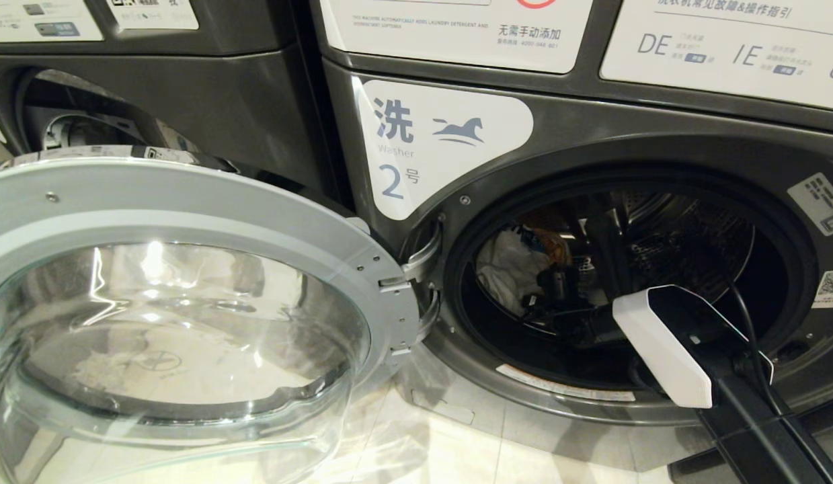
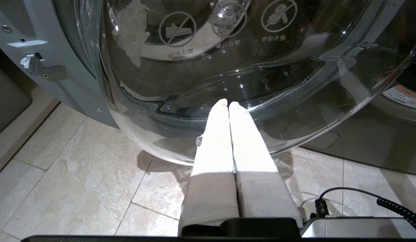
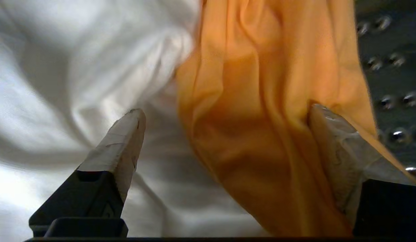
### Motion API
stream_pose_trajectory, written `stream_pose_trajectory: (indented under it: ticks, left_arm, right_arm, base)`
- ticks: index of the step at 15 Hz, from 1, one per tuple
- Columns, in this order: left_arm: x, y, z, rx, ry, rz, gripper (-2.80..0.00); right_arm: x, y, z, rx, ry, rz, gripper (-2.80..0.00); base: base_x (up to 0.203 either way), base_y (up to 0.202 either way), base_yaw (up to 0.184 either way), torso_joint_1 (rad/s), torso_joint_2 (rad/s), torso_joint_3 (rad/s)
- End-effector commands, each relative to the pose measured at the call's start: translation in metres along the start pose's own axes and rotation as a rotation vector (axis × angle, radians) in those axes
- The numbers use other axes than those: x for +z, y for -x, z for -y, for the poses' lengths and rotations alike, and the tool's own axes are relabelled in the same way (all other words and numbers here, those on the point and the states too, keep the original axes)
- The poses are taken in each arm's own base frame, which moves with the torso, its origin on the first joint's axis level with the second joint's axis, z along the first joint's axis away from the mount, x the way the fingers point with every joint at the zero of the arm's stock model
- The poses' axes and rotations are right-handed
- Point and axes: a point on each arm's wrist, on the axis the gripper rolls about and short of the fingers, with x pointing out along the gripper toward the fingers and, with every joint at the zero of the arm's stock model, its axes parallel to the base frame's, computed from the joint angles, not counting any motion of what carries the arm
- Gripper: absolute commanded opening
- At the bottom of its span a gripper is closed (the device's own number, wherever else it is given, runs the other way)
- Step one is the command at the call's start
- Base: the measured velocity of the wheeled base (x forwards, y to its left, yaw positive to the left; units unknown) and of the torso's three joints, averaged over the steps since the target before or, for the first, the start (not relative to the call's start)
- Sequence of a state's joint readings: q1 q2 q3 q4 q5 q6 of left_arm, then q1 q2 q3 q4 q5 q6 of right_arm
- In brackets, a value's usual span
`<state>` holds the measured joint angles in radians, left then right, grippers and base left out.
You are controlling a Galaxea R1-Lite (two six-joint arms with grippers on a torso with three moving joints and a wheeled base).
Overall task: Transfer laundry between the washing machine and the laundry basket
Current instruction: Pick a cloth and place it into the basket
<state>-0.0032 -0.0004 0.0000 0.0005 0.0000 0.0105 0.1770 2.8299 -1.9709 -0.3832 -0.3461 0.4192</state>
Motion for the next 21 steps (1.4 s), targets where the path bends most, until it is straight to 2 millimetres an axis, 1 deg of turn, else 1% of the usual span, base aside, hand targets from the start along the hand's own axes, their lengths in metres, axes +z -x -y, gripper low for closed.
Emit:
stream_pose_trajectory:
  ticks: [1, 4, 6, 8, 9, 17, 18, 21]
  left_arm:
    - [0.000, 0.000, 0.000, 0.000, 0.000, 0.001, -2.80]
    - [0.000, 0.000, 0.000, 0.000, 0.000, 0.002, -2.80]
    - [0.000, 0.000, 0.000, 0.000, 0.000, 0.001, -2.80]
    - [0.000, 0.000, 0.000, 0.000, 0.000, 0.001, -2.80]
    - [0.000, 0.000, 0.000, 0.002, 0.000, 0.001, -2.80]
    - [0.000, 0.000, 0.000, 0.000, 0.000, 0.000, -2.80]
    - [0.000, 0.000, 0.000, 0.000, 0.000, 0.000, -2.80]
    - [0.000, 0.000, 0.000, 0.000, 0.000, 0.002, -2.80]
  right_arm:
    - [-0.007, -0.003, 0.001, -0.002, 0.001, -0.008, 0.00]
    - [-0.011, -0.005, 0.001, 0.019, 0.001, -0.017, 0.00]
    - [-0.010, -0.006, 0.000, 0.057, 0.012, -0.026, 0.00]
    - [-0.010, -0.005, 0.000, 0.052, 0.015, -0.024, 0.00]
    - [-0.009, -0.005, 0.000, 0.049, 0.016, -0.021, -2.80]
    - [-0.009, -0.005, 0.003, 0.038, 0.030, -0.036, -2.80]
    - [-0.005, -0.005, 0.004, 0.037, 0.027, -0.030, -2.80]
    - [0.019, 0.003, 0.001, 0.052, 0.017, 0.021, -2.80]
  base:
    - [0.000, 0.000, 0.000, 0.000, 0.00, 0.000]
    - [0.000, 0.000, 0.000, 0.000, 0.00, 0.000]
    - [0.000, 0.000, 0.000, 0.000, 0.00, 0.000]
    - [0.000, 0.000, 0.000, 0.000, 0.00, 0.000]
    - [0.000, 0.000, 0.000, 0.000, 0.00, 0.000]
    - [0.000, 0.000, 0.000, 0.000, 0.00, 0.000]
    - [0.000, 0.000, 0.000, 0.000, 0.00, 0.000]
    - [0.000, 0.000, 0.000, 0.000, 0.00, 0.000]
